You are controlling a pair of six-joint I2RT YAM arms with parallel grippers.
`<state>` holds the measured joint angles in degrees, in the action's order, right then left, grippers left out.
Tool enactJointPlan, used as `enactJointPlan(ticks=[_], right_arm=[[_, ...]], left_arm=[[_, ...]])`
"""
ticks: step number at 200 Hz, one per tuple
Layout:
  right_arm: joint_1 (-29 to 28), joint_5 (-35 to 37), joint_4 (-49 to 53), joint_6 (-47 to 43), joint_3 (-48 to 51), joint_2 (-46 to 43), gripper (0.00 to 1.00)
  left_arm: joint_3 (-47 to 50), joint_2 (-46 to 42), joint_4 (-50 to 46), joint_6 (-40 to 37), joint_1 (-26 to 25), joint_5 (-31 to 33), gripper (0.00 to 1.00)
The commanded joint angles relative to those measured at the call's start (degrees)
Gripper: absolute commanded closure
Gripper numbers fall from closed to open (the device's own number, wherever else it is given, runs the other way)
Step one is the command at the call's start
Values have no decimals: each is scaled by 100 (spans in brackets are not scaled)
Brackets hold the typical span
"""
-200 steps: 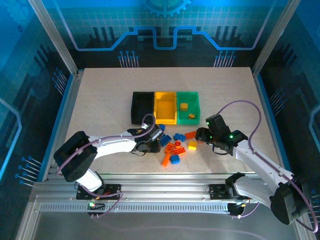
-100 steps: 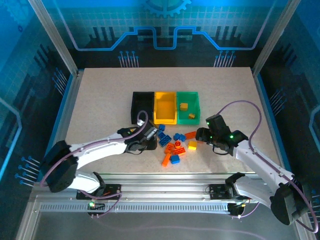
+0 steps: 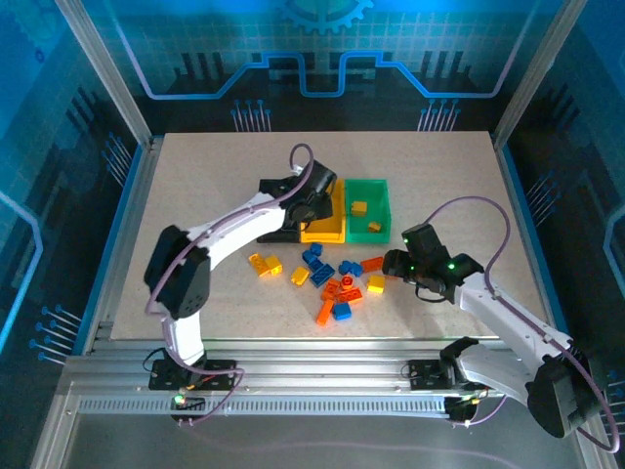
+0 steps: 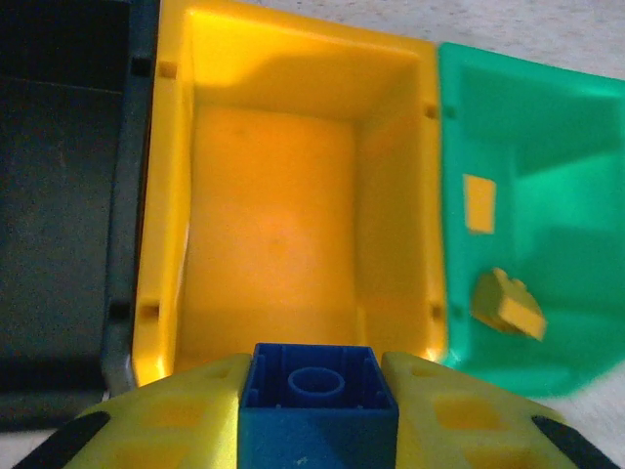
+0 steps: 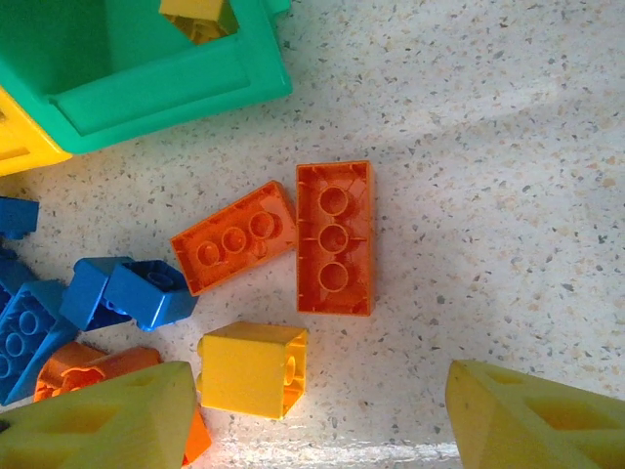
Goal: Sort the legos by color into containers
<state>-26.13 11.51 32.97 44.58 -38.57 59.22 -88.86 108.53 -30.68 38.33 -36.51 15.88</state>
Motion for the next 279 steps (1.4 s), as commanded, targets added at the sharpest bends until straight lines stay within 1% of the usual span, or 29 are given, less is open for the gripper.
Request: enactJointPlan(ticks=[1,15,29,50,68,82,108,137,160,184,205,218,241,279], right_arm=[[93,34,131,-13,51,-55,30],[99,18,146,-25,51,-89,30],[99,-36,158,-32,51,-111,30],[99,-91,173,-59,38,-134,30],[99,-206,146,-131,17,-122,30],[75,-515,-57,-356,16,-89,31],[-208,-809,-275,-611,-173,260,30],[-836,-850,-496,-661,-554,994,30],[-1310,-672,-570,-612,-916,1678,30],[-1546,-540,-573,-444,-1146,2255,32],[-1650,-435,-537,-273,-1371,2605,34],[-1723,-393,-544,-223,-1424,2770,35],[-1874,-252,-442,-118,-1533,2990,37],[-1955,-51,-283,64,-1567,3164,46]], left_arm=[[-558,513,-466,-174,72,116,67],[-894,797,-574,-129,74,44,62],[-1073,930,-603,-84,68,-46,52],[-1134,858,-550,-71,62,-178,39],[-1067,615,-456,-76,29,-269,27],[-904,309,-323,-38,-12,-395,18],[-149,-567,176,60,-183,-623,1],[1059,-1683,635,185,-375,-753,1],[2173,-2661,816,423,-417,-709,1],[3271,-3639,786,620,-414,-526,1],[4002,-4395,617,794,-421,-310,1],[4331,-4795,453,909,-412,-108,1],[4769,-5289,245,992,-395,61,1],[5018,-5474,86,1058,-341,73,1]])
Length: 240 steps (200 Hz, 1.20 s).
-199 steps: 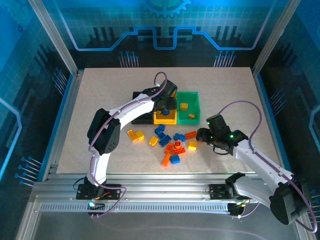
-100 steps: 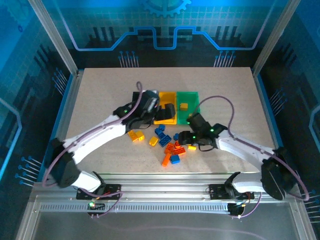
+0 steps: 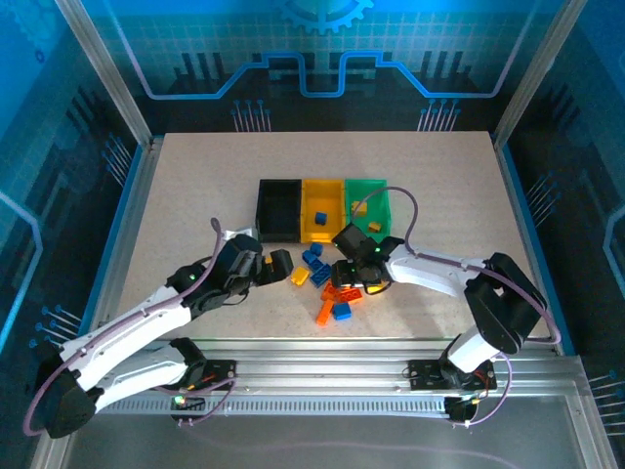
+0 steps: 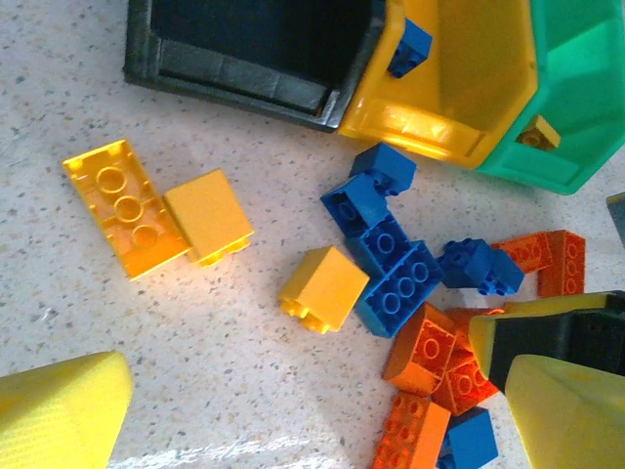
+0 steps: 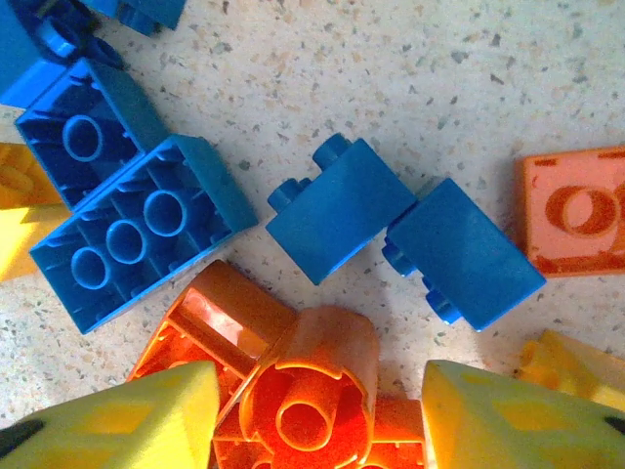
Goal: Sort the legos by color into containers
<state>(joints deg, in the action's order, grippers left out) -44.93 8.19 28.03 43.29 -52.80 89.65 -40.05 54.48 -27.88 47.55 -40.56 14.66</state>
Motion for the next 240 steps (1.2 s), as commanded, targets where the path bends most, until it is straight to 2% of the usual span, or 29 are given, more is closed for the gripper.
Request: enactJointPlan(ticks=[1,35,88,134,162,199,240], right_arm=[[-72,285,211,191,-144,122,46],[-103,351,238,190,-194,301,51],[-130,416,285,65,-384,131,70],[-139,140,533,-583,-1548,-290,73],[-156,-84,515,-790,-2474,269,73],[-204,-252,341,-882,-3828,1513,73],[-253,-141,807,-881,-5566,3022,72]], left_arm=[[138,-69,-193,138,60,196,1],[134,-77,-226,127,74,273,1],[138,-224,-385,122,83,441,1],[447,-537,-468,347,92,611,1],[649,-834,-616,563,91,668,1],[973,-1303,-876,964,109,603,1],[1094,-1800,-1253,1051,116,603,1]])
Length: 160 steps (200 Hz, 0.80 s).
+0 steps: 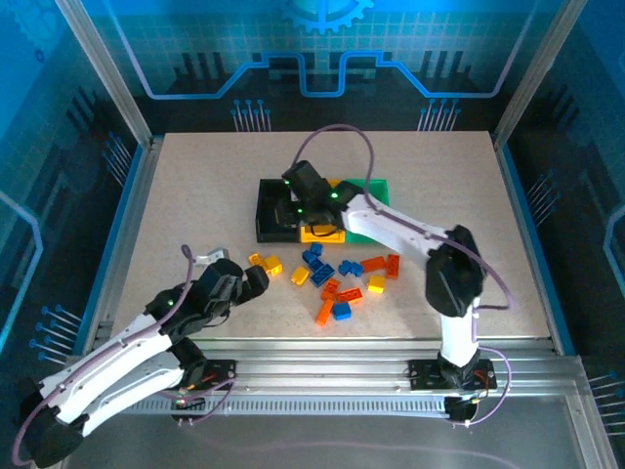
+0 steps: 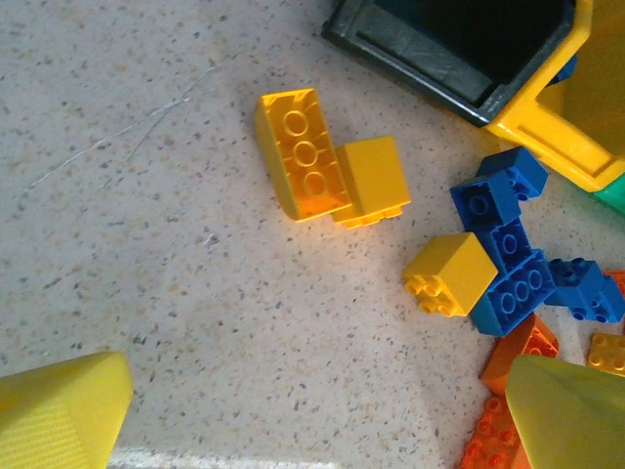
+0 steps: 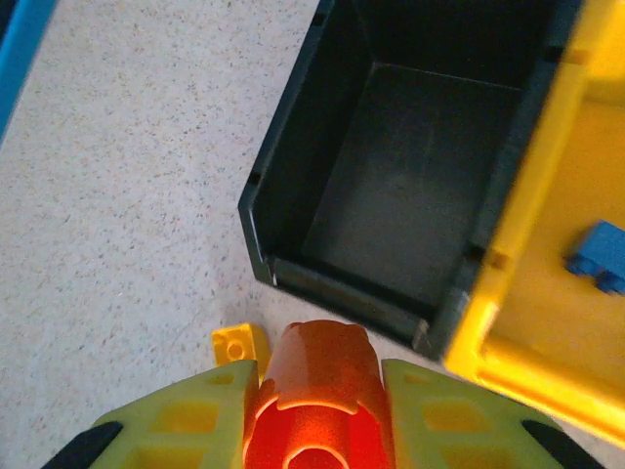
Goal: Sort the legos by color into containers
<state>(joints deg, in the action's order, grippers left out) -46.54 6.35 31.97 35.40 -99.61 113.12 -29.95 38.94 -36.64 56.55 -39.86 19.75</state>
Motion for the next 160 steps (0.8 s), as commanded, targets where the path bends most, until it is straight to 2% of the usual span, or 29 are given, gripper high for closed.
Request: enactJointPlan(ticks=[1,23,45,60,88,114,160], right_arm=[[-92,47,432,-84,-937,711,72],[-91,153,822,-7,-1738,1396,65],[-83,178,1060,20,-2288,1756,48],[-82,199,1055,3,-2420,1736,40],[-77,288,1075,-15,-2361,1364,37],[-98,350,861,132,-1489,533,35],[-159,388,516,629,1244,-1293,33]], left_arm=[[81,-259,-391,148,47,92,1],[73,-403,-475,106,55,102,1],[51,-409,-489,62,56,93,1],[51,-413,-464,40,51,79,1],[42,-402,-377,5,57,41,1],[27,-404,-265,-45,49,-23,1],[0,-284,-129,-82,62,-14,1]])
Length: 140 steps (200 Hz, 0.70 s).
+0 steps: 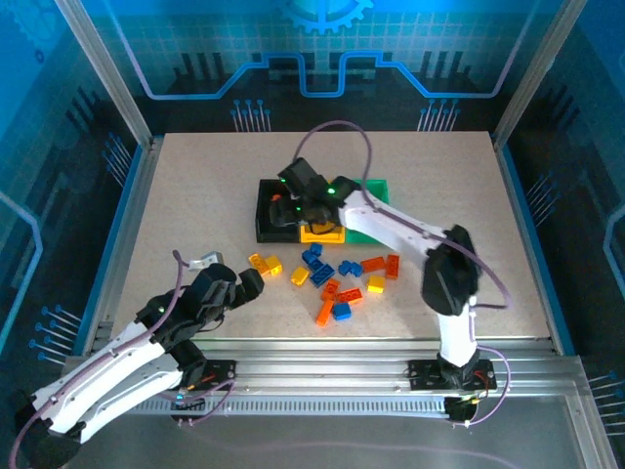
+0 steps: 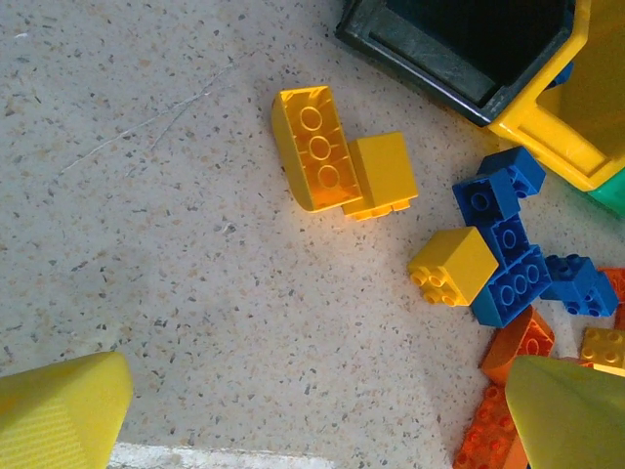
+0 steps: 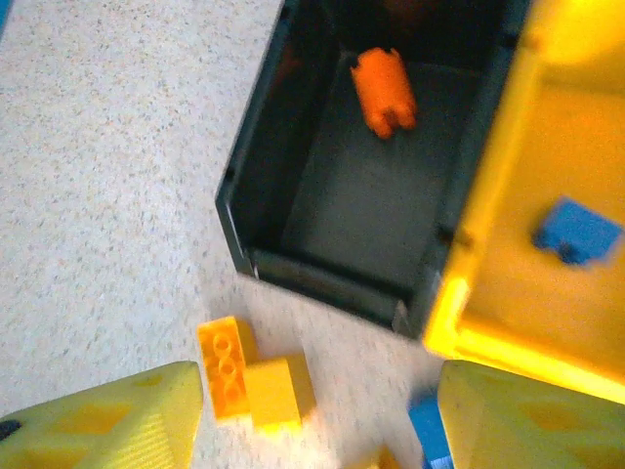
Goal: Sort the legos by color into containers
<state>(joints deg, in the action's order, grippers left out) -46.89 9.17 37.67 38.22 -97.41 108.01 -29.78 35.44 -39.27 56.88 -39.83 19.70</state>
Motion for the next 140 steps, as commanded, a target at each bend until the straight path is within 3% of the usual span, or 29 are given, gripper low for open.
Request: enactJointPlan(ticks=[1,39,67,94,140], right_arm=[[-126,109,-52,355,1075,-816,33],[-466,80,312,501,3050,-2009,33],[-933,45,716,729,3978,-2561,31],[-1285,-59,610,1043,4501,-2767,28],[-1542,-35,74,1058,4643,-2360,27]], left_arm=[[-19,72,131,-115,62,-10,1],[38,95,219,-137,74,-25,1],[125,95,234,-76,82,25,1],[225,95,286,20,106,53,1],[240,95,311,61,111,52,1]])
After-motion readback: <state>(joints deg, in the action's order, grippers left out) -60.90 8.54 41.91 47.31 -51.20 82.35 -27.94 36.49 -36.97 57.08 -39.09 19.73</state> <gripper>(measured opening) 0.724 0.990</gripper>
